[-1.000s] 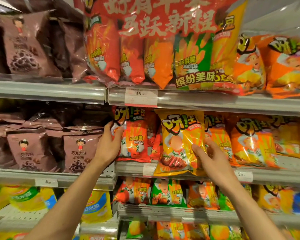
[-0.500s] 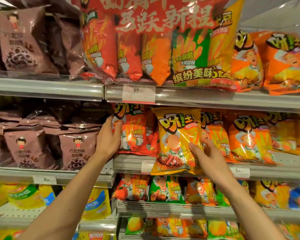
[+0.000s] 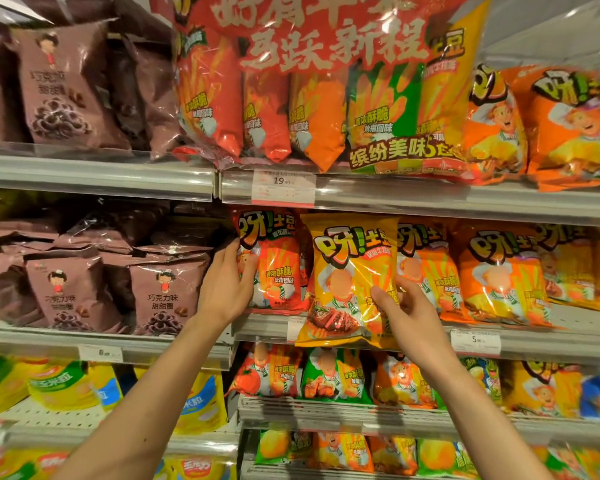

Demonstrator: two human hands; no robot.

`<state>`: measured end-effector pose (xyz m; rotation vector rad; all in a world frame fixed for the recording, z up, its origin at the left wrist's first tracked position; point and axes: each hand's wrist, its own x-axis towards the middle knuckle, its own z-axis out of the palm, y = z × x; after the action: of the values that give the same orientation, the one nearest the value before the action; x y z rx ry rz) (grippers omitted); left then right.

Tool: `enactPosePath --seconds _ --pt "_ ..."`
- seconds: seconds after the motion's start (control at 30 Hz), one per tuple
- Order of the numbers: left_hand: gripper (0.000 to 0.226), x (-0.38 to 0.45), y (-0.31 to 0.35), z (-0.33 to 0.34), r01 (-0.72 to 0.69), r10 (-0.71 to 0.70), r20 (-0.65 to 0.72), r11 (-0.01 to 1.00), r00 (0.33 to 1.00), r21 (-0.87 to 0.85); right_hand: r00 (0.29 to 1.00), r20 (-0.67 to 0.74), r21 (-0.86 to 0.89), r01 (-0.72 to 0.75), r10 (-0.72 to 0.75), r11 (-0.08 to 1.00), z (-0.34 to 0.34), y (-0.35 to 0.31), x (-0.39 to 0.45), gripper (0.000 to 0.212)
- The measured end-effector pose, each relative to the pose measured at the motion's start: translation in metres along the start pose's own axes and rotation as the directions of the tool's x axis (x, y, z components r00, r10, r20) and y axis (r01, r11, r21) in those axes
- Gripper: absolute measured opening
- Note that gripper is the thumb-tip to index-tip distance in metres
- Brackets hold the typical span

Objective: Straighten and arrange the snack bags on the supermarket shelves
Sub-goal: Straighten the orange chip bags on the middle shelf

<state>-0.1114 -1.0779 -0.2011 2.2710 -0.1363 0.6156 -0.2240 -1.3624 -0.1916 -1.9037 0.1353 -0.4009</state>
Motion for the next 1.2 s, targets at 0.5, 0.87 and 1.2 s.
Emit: enactPosePath --seconds 0.5,0.87,1.2 --pt "0.017 -0.115 0.02 -0.033 0.066 -0.094 -0.037 0.882 0.995 -0.467 1.0 0.009 0.09 -0.025 0.024 0.996 -0.023 0.021 -0.055 0.081" --pt "0.014 -0.183 0.067 0.022 0.263 -0.252 0.118 0.684 0.961 -0.681 0.993 -0.079 0.182 -0.069 0.084 0.981 -0.089 0.055 -0.082 0.062" --pt "0.014 -0.198 0.152 0.103 0.167 -0.174 0.054 0.743 0.983 -0.648 0.995 -0.089 0.196 -0.034 0.052 0.98 -0.206 0.091 -0.056 0.069"
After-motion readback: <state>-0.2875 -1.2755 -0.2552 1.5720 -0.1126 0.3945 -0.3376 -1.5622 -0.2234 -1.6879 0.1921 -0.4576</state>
